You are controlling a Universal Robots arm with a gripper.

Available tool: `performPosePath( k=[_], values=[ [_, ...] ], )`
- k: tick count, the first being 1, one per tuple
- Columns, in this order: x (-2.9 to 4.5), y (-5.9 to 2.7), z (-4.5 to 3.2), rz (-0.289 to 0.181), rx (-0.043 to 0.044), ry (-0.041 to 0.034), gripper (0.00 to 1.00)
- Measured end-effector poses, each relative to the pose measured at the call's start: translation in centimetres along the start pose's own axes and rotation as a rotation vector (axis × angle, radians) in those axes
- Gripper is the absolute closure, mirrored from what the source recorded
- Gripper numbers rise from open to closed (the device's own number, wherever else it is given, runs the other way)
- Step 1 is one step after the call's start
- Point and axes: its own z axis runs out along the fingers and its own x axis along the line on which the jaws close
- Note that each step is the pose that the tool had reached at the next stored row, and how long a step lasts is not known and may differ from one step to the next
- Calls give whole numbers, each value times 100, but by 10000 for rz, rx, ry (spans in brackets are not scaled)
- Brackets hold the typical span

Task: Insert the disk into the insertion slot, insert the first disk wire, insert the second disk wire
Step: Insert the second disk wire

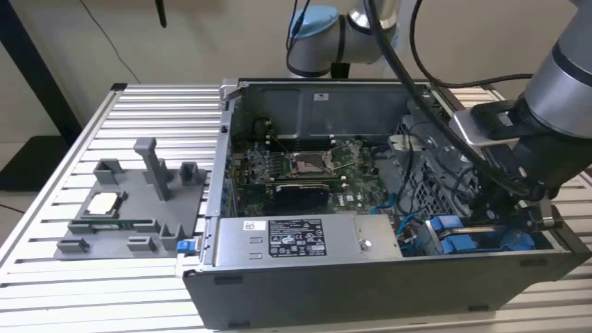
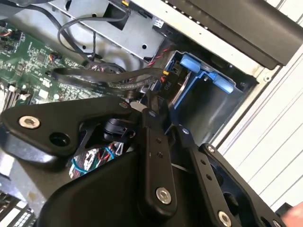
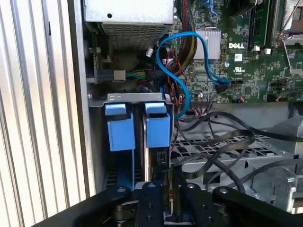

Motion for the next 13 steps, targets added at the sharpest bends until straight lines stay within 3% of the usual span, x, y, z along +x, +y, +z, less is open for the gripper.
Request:
performPosePath(
  k=[3, 7, 11, 13],
  values=[
    [-12, -10, -75, 1, -9, 1, 76],
    [-16, -18, -95, -2, -25, 36, 76],
    [-18, -82, -88, 14, -358, 316, 76],
    [-23, -111, -84, 26, -519, 420, 76]
  ],
)
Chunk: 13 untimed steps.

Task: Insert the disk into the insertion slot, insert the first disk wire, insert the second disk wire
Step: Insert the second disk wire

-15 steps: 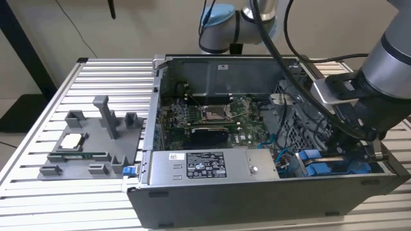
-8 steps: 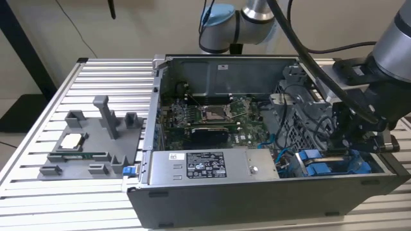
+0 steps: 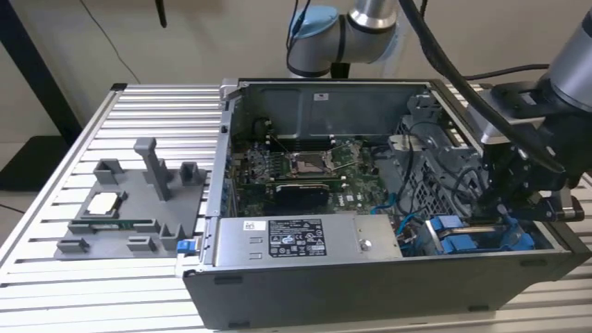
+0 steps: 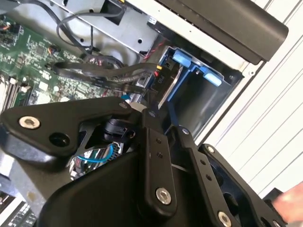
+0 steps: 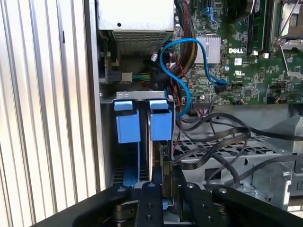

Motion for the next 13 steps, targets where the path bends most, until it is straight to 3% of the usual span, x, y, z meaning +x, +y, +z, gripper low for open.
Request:
performPosePath(
  k=[2, 8, 13],
  values=[
    [-7, -8, -24, 5, -74, 41, 76],
    [-41, -27, -256, 8, -89, 39, 76],
    [-49, -33, -316, 10, -108, 78, 76]
  ],
)
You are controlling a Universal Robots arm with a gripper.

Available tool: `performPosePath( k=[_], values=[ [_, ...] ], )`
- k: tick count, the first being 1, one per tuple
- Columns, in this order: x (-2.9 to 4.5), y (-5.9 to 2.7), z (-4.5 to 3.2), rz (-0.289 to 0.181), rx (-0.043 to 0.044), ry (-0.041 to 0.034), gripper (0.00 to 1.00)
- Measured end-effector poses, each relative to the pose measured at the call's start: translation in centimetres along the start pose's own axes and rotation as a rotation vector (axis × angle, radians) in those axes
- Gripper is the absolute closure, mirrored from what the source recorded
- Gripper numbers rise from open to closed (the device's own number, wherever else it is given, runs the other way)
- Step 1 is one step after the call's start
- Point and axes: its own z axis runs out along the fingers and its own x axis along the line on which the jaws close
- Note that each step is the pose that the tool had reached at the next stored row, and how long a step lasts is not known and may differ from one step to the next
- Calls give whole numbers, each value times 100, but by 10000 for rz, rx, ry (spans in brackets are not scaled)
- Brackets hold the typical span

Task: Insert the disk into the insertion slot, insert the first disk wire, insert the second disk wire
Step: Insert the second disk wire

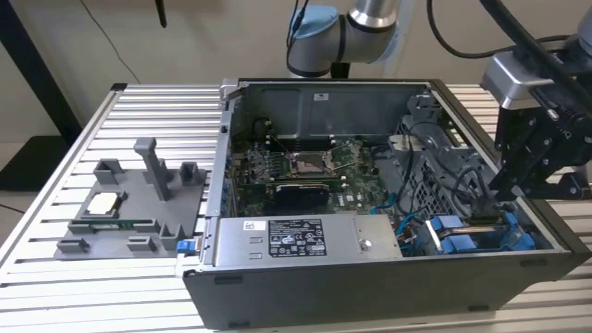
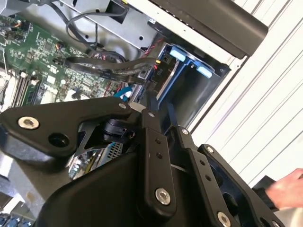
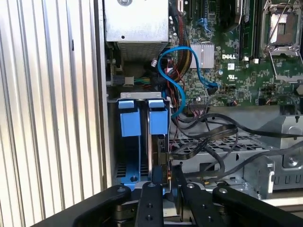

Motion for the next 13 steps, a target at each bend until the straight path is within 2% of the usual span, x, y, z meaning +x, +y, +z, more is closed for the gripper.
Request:
performPosePath(
  k=[3, 6, 13],
  values=[
    [-5, -6, -45, 4, -78, 56, 76],
    [-15, -12, -137, 7, -100, 60, 76],
    [-17, -14, -151, 7, -101, 58, 76]
  ],
)
